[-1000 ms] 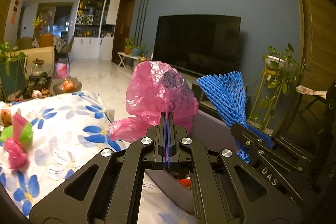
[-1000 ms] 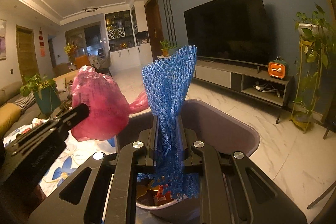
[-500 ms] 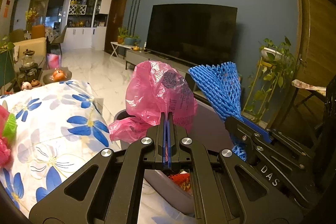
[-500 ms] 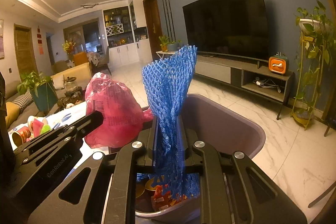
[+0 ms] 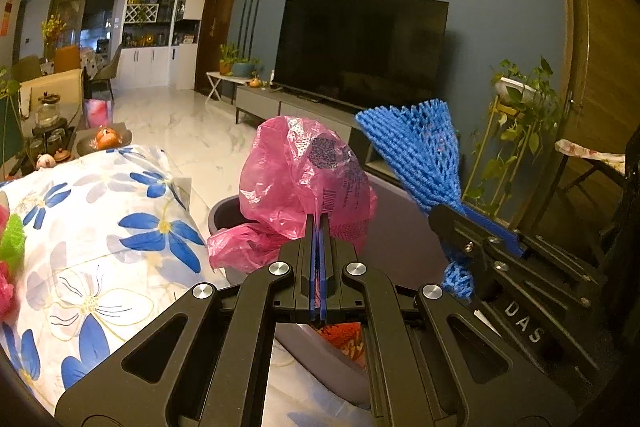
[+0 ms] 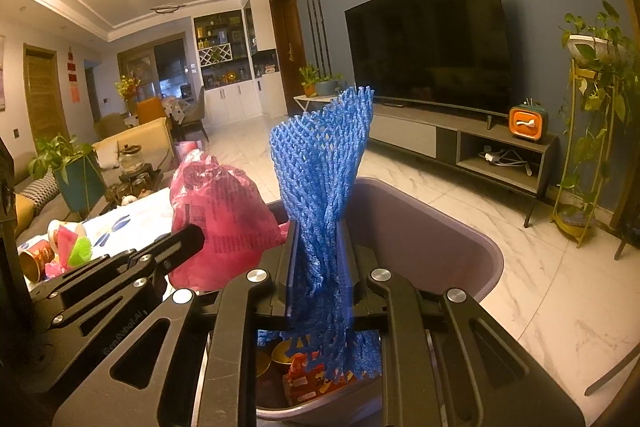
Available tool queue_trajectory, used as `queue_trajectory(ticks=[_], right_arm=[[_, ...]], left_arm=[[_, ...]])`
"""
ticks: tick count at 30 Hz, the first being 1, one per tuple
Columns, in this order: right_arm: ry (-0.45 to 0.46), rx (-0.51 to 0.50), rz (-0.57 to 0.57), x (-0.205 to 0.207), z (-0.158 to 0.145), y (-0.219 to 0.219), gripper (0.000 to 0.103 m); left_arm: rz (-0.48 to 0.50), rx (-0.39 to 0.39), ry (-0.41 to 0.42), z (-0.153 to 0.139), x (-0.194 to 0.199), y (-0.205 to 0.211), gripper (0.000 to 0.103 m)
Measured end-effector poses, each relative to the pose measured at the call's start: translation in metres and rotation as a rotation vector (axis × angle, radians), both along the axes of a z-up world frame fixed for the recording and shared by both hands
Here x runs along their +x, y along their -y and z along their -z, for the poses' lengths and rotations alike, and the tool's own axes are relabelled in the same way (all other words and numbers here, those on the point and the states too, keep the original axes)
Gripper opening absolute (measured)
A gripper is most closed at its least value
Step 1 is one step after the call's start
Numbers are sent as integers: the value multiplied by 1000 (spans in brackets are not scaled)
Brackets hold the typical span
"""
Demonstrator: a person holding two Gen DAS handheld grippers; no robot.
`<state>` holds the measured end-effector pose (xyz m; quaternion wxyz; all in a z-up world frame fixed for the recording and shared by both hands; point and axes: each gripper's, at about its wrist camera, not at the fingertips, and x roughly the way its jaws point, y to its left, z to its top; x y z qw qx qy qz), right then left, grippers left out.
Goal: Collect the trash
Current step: 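Open the right tool over the grey bin while the left tool opens too, then move both tools back over the trash on the table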
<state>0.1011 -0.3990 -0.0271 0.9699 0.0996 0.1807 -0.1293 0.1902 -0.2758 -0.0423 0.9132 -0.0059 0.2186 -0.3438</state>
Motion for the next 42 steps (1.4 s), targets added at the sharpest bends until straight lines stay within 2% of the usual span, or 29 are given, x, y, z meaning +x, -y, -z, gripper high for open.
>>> queue_trajectory(ticks=[3,6,9,11,12,17,20,25,34,42], right_arm=[[-2,9,3,0,1,2,21],[-5,18,7,1,1,4,24],[-7,26,11,1,2,5,29],[-7,24,13,0,3,5,36],[-7,22,14,-1,3,5,38],[-1,13,18,-3,3,1,51],[3,7,22,-5,3,-3,58],[6,-2,27,-10,1,-11,67],[31,-41,28,-24,-5,-45,85],[24,-56,-80,-19,-2,-102,86]], left_arm=[[0,5,-8,2,2,-1,1],[10,19,-12,4,2,-1,11],[-2,26,-1,6,1,-6,23],[-12,20,-6,7,1,-11,39],[-22,14,-6,7,1,-15,41],[-125,-18,12,3,-5,-46,71],[-209,-20,21,1,-9,-69,78],[-352,-27,28,-4,-17,-113,84],[-541,5,28,0,-37,-190,88],[-718,23,29,-4,-54,-267,88]])
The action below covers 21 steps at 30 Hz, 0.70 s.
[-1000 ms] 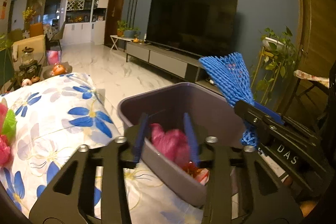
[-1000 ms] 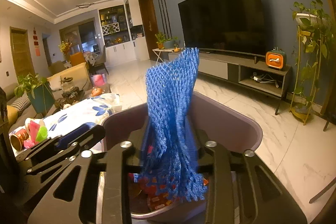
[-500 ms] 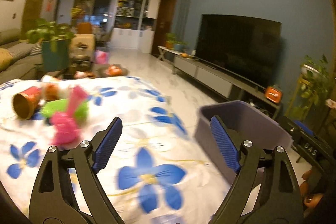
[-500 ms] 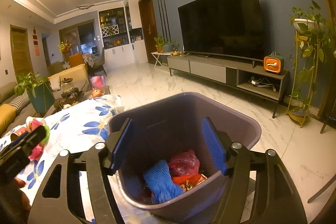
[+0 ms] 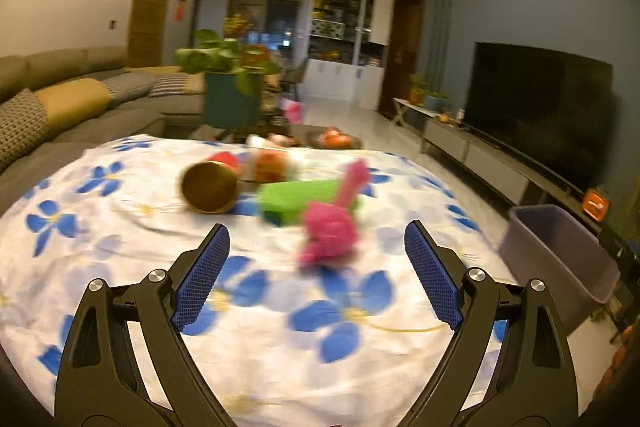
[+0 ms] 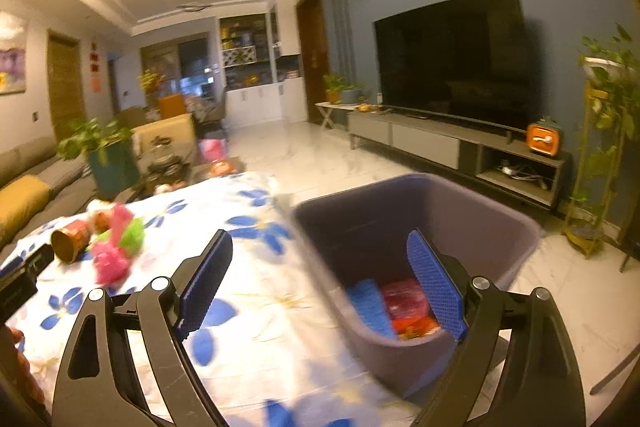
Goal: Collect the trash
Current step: 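Move both tools back over the trash on the table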
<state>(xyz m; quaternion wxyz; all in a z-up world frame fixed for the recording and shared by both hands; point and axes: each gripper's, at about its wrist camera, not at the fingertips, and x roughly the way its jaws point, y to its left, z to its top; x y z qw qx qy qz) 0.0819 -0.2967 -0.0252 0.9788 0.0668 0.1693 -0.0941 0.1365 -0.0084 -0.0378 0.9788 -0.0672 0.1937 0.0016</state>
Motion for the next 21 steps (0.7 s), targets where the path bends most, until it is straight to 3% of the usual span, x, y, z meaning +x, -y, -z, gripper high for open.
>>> queue_trajectory(ticks=[7,21], right_arm=[[-18,-21,-146,17,4,-66,86],[-74,-64,-337,59,20,-173,86]], left_arm=[[-115,-3,11,-3,-11,-55,88],[-231,-14,16,-11,-2,-133,88]])
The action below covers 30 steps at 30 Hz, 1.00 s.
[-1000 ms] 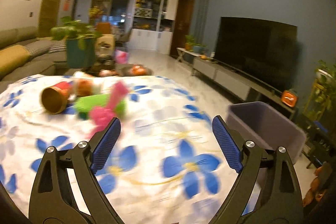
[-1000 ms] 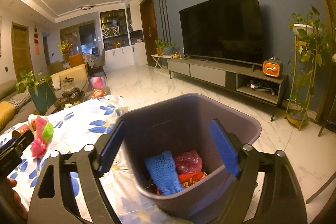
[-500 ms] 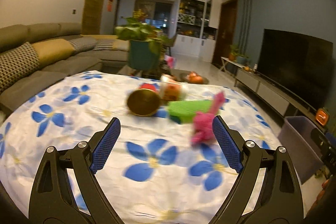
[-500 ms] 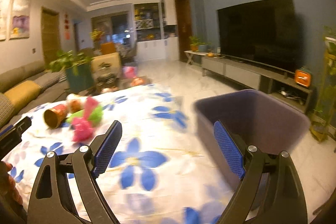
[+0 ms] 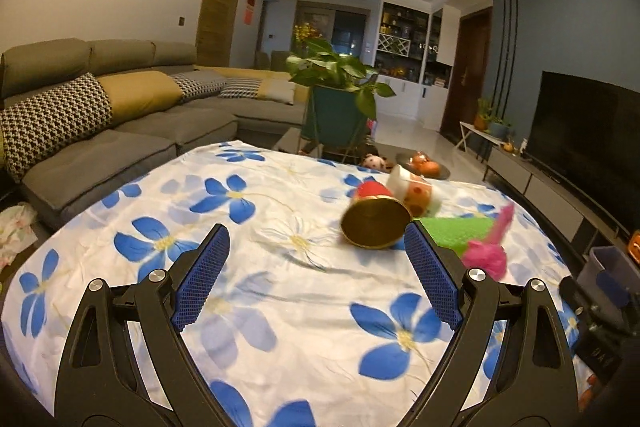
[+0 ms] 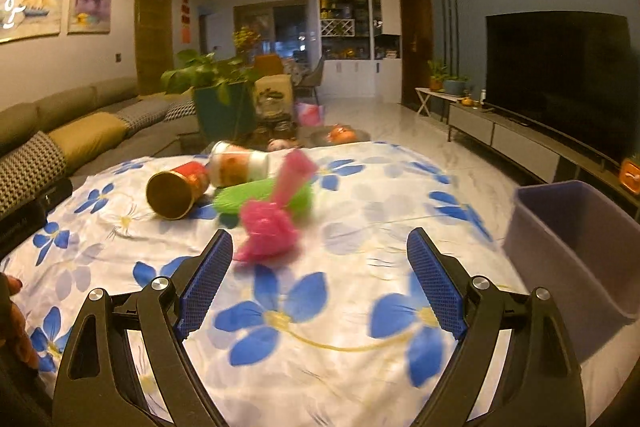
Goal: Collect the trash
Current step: 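Move both tools back over the trash on the table, then grasp the red paper cup with the left tool while the right tool grasps the pink bag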
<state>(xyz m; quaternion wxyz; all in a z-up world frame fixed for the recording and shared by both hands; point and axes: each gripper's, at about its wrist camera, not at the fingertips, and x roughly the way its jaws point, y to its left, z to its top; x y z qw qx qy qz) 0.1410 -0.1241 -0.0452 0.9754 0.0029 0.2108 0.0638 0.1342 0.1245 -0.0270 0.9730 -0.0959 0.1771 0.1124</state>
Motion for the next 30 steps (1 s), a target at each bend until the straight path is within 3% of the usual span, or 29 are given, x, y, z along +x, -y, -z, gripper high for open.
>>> queue_trajectory(ticks=[11,17,22,24,30], right_arm=[[-81,-38,-12,55,19,-37,85],[-175,-45,-5,88,29,-49,74],[-252,-49,-2,104,43,-51,60],[-275,-39,-13,107,47,-51,47],[-275,4,-55,106,47,-47,34]], left_arm=[[0,6,28,-14,29,-11,88],[16,34,20,-12,54,-8,88],[48,59,-23,4,79,-2,88],[62,63,-42,12,87,-1,87],[100,44,-128,28,109,0,71]])
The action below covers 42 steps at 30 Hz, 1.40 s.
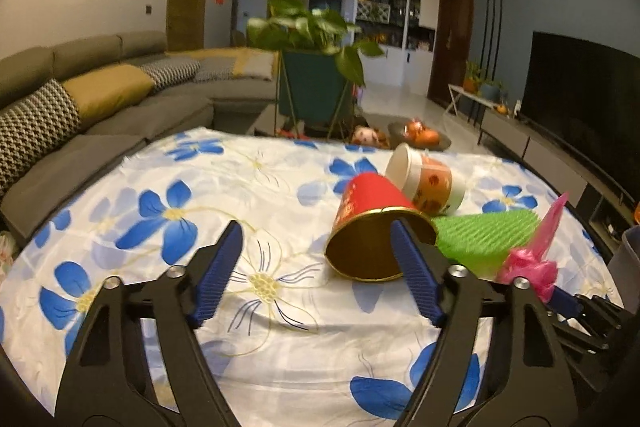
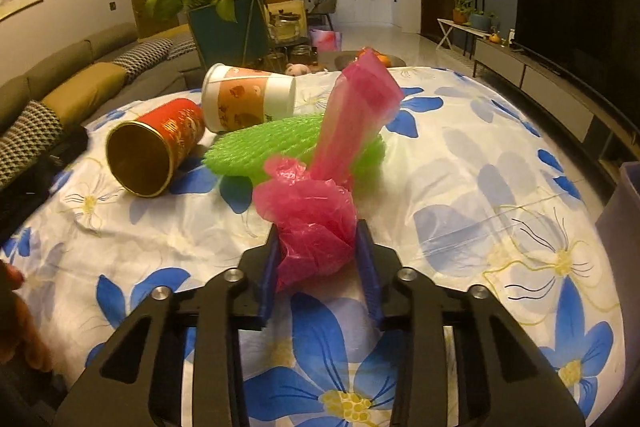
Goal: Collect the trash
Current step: 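Grasp the red paper cup with the left tool while the right tool grasps the pink bag, then carry the red cup and pink bag over the grey bin with both tools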
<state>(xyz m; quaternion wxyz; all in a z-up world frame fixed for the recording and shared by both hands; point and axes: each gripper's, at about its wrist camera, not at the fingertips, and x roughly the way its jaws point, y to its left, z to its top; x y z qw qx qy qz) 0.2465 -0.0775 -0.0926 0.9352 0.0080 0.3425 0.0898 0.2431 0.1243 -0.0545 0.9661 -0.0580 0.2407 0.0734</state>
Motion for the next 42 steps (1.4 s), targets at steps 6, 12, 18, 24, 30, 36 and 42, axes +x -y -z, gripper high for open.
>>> queue_trajectory(ticks=[6,12,18,24,30,36,42], right_arm=[[72,20,-17,-18,-13,4,33],[103,44,-46,-34,-21,8,33],[123,57,-63,-45,-25,14,33],[141,59,-60,-53,-30,21,33],[164,62,-59,-68,-39,28,33],[196,62,-53,-91,-50,37,33],[225,63,-37,-111,-60,51,33]], left_arm=[[17,-29,-76,10,20,-6,52],[54,-66,-144,21,36,-8,22],[79,-79,-152,23,39,-6,3],[63,-78,-91,11,16,-3,2],[51,-90,-46,-2,-22,4,2],[62,-94,18,-20,-63,17,2],[87,-83,54,-34,-90,38,2]])
